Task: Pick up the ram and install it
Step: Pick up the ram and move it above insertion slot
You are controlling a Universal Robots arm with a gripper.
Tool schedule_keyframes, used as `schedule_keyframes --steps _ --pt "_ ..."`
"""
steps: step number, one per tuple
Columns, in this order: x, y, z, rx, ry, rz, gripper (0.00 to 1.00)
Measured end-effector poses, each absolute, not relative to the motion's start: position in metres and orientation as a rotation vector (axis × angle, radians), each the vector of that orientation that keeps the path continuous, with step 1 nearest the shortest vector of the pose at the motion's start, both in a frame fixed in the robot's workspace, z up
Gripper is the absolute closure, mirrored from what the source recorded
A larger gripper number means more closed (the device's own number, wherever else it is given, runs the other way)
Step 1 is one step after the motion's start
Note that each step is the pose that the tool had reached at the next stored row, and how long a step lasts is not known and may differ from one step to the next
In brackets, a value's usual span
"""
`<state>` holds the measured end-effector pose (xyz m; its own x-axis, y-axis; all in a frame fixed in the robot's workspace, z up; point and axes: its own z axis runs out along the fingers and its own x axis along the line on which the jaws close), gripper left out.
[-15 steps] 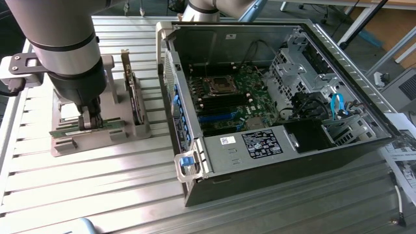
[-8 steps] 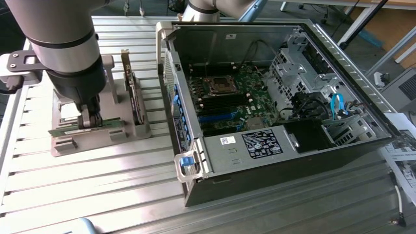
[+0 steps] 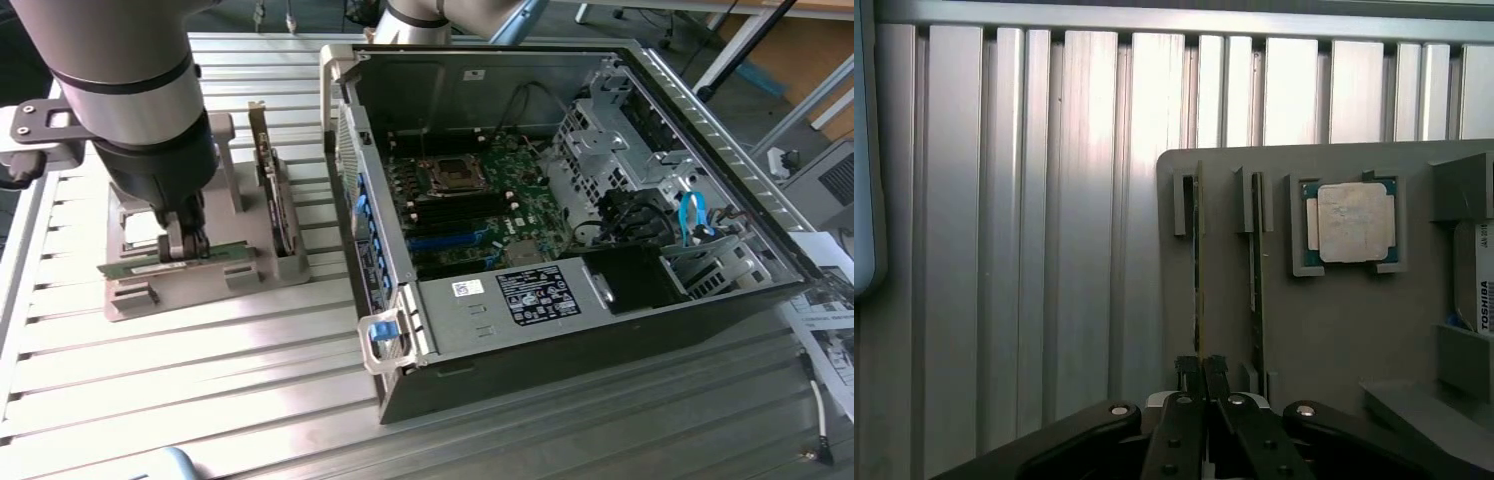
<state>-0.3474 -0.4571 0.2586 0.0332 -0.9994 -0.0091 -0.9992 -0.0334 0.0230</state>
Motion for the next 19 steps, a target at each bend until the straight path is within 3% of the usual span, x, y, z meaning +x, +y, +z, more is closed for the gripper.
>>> schedule_keyframes --steps 19 --pt "-0.3473 -0.4571 0.2669 2.251 -2.177 -0.035 0.88"
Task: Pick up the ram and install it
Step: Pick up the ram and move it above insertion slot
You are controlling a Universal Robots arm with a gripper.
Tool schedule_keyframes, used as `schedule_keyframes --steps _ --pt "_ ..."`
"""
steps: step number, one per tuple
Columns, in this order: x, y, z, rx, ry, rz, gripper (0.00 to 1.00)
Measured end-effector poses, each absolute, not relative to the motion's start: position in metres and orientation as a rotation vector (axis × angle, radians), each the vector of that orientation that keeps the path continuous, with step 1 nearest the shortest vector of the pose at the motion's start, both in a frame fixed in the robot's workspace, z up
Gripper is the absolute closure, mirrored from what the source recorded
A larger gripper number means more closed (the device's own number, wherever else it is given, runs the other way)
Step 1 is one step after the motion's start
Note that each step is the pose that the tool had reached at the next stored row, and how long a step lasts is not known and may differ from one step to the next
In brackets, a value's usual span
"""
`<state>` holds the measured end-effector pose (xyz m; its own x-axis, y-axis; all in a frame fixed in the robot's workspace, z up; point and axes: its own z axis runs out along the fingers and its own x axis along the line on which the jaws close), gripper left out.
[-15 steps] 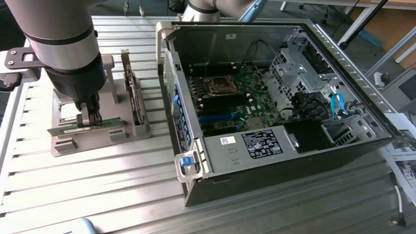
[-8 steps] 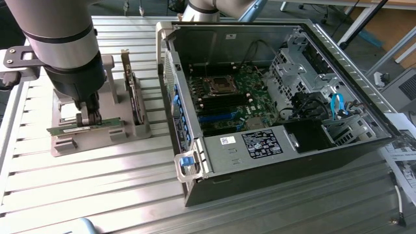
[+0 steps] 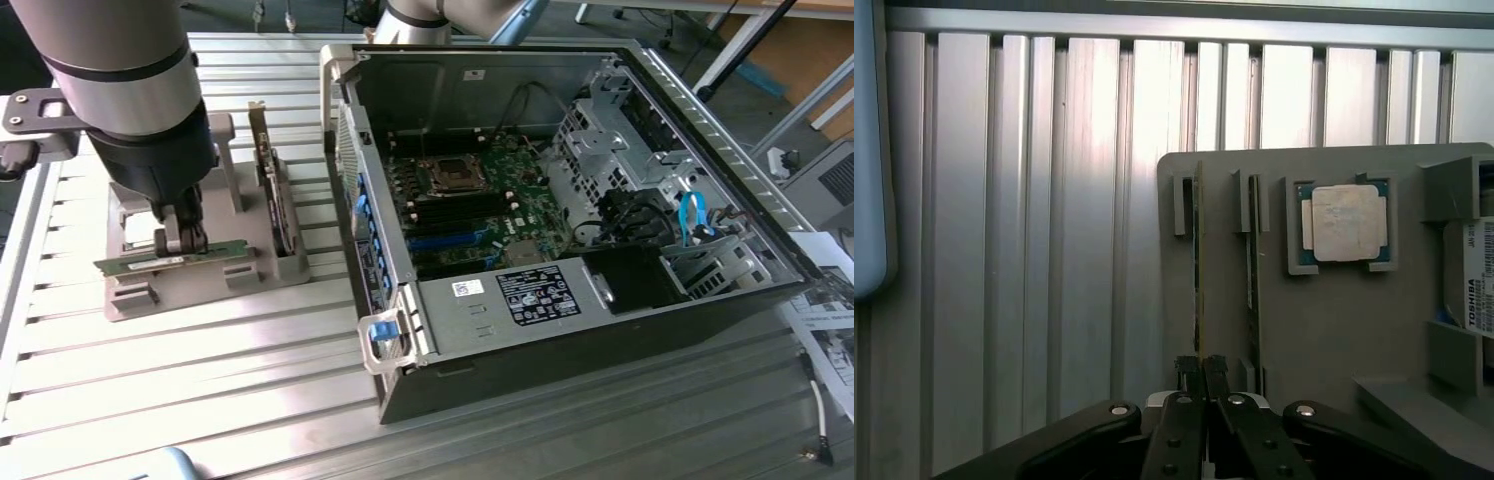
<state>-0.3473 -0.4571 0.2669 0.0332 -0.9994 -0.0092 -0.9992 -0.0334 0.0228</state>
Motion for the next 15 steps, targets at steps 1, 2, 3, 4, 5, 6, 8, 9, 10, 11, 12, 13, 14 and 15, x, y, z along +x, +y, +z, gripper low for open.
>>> schedule_keyframes --steps 1,2,3,4,5,6,8,9,10,11,12,13,14,15 --pt "-0.3473 -0.4571 0.2672 2.251 -2.177 -0.035 0.88" --pt "-0.3473 -0.4571 0.2676 2.251 -2.177 -0.035 0.88" --pt "-0.3474 -0.4571 0.2678 2.251 -2.177 -0.035 0.88" --pt "-0.3473 -0.4571 0.2678 2.251 -2.177 -0.035 0.88" --pt "-0.3473 -0.4571 0.2679 2.251 -2.177 -0.035 0.88" --pt "-0.3474 -0.4571 0.2681 2.251 -2.177 -0.035 0.88" --pt "-0.3473 -0.4571 0.2696 2.25 -2.176 -0.035 0.88" --pt "-0.3472 -0.457 0.2708 2.25 -2.176 -0.034 0.88" --pt "-0.3473 -0.457 0.2715 2.25 -2.176 -0.034 0.88" --pt "-0.3473 -0.4569 0.272 2.25 -2.176 -0.034 0.88" --pt "-0.3474 -0.4569 0.2724 2.25 -2.176 -0.034 0.88" --pt "-0.3474 -0.457 0.2732 2.25 -2.176 -0.034 0.88" --pt "-0.3473 -0.4569 0.2742 2.25 -2.176 -0.034 0.88" --pt "-0.3473 -0.4569 0.2752 2.25 -2.176 -0.034 0.88"
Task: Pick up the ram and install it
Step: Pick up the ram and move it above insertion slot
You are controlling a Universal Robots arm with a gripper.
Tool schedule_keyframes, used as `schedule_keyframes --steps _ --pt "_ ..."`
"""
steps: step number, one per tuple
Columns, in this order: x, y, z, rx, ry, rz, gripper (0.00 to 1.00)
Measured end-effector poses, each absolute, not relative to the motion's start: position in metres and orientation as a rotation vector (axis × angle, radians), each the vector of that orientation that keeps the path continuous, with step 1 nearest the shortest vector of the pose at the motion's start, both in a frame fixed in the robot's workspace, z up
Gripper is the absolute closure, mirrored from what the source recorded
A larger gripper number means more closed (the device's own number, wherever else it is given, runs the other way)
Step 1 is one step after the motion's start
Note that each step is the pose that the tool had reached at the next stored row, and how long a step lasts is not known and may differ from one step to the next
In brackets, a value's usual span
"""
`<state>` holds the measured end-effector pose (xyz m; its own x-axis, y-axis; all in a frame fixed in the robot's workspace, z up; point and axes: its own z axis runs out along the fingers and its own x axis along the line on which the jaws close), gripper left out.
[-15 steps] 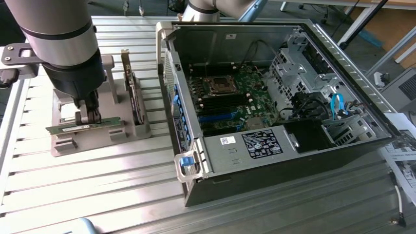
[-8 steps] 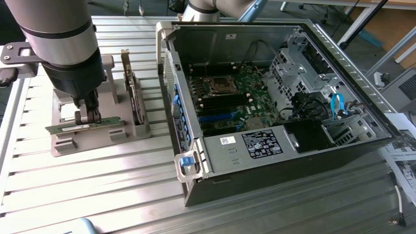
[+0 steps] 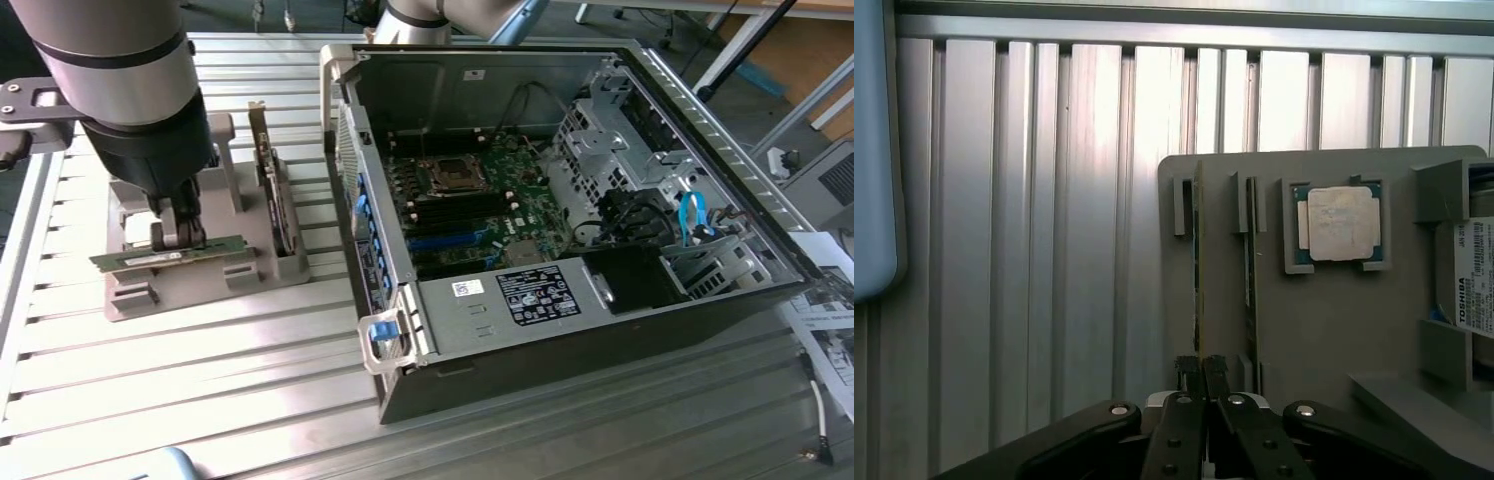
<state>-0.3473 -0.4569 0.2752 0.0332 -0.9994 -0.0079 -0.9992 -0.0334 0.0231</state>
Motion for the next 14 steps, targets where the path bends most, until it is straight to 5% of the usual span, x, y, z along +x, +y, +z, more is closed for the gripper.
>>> schedule_keyframes --steps 14 --pt "-0.3471 -0.4569 0.2842 2.25 -2.176 -0.034 0.88"
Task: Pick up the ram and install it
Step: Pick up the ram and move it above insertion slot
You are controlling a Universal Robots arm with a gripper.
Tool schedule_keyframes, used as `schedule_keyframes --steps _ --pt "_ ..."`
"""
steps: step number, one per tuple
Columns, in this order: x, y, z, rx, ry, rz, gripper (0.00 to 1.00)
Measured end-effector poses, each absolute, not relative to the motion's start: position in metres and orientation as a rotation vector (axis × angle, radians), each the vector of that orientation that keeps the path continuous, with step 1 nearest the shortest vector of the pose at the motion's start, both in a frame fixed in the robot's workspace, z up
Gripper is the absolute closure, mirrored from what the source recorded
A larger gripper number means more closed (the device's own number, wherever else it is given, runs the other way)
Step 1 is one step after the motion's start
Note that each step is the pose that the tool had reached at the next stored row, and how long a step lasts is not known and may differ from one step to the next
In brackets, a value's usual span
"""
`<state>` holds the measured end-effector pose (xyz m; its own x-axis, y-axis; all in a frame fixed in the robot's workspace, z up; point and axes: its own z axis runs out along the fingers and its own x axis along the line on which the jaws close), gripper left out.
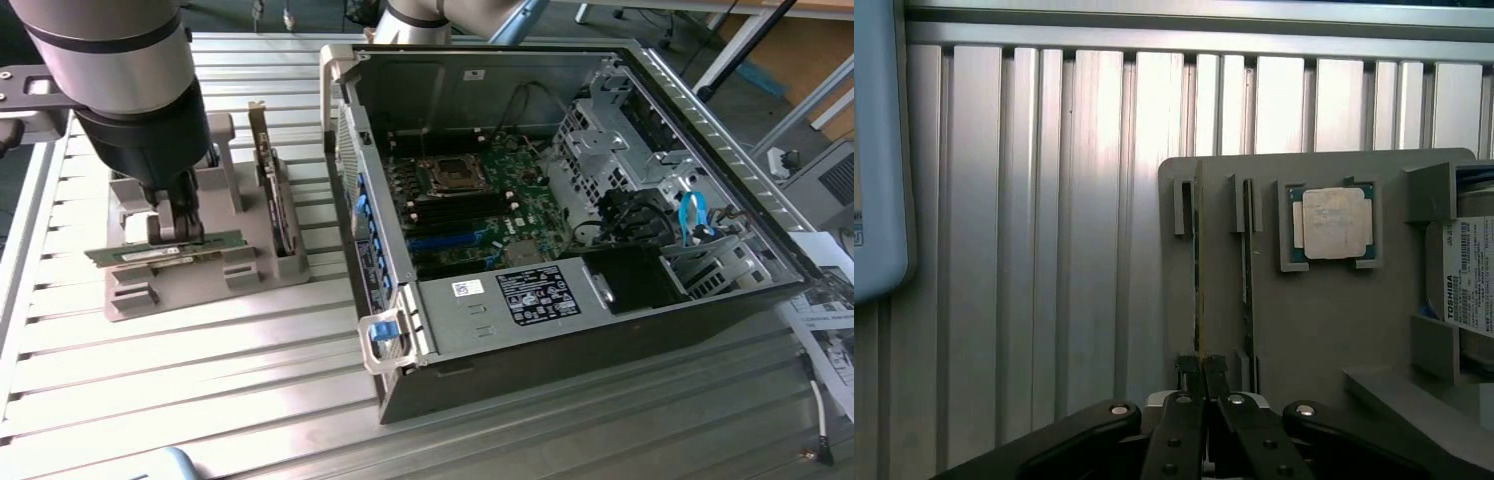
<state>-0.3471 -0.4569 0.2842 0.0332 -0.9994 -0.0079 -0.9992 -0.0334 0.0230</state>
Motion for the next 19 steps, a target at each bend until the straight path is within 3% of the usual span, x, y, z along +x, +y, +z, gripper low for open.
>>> schedule_keyframes --steps 19 --pt "-0.347 -0.457 0.299 2.25 -2.176 -0.034 0.88"
